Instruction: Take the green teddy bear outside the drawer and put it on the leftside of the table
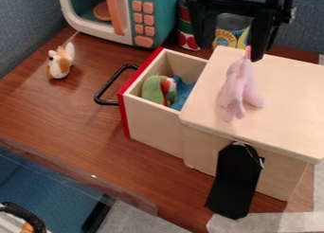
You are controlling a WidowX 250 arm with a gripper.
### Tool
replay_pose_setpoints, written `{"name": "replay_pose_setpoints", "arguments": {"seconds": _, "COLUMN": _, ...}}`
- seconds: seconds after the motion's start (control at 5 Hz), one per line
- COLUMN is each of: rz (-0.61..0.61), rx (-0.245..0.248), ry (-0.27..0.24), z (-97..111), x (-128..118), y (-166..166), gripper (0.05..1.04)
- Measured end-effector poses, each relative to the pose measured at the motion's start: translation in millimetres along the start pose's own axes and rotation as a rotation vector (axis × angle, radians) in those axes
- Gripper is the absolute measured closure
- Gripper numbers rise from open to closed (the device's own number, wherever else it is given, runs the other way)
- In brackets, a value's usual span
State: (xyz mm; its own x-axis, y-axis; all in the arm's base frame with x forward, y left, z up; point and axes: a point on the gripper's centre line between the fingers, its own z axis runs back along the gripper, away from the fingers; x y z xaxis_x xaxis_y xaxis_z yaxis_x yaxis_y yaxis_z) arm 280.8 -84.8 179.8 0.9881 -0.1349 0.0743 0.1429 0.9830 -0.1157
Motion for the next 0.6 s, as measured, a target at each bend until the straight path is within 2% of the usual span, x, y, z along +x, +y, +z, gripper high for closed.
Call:
{"name": "replay_pose_setpoints", "arguments": {"seconds": 0.2, "rz": 0.005, "rx": 0.003, "ry": 0.032, "z": -9, "x": -2, "y": 1, "gripper": 0.083}}
{"name": "replay_pose_setpoints", "arguments": {"seconds": 0.4, "rz": 0.081, "rx": 0.013, "ry": 0.055, "z": -21, "x": -9, "y": 25, "gripper": 0.083}}
{"name": "replay_pose_setpoints", "arguments": {"seconds": 0.6, "rz": 0.148, "rx": 0.031, "ry": -0.004, "z": -11, "x": -16, "y": 48, "gripper": 0.083}}
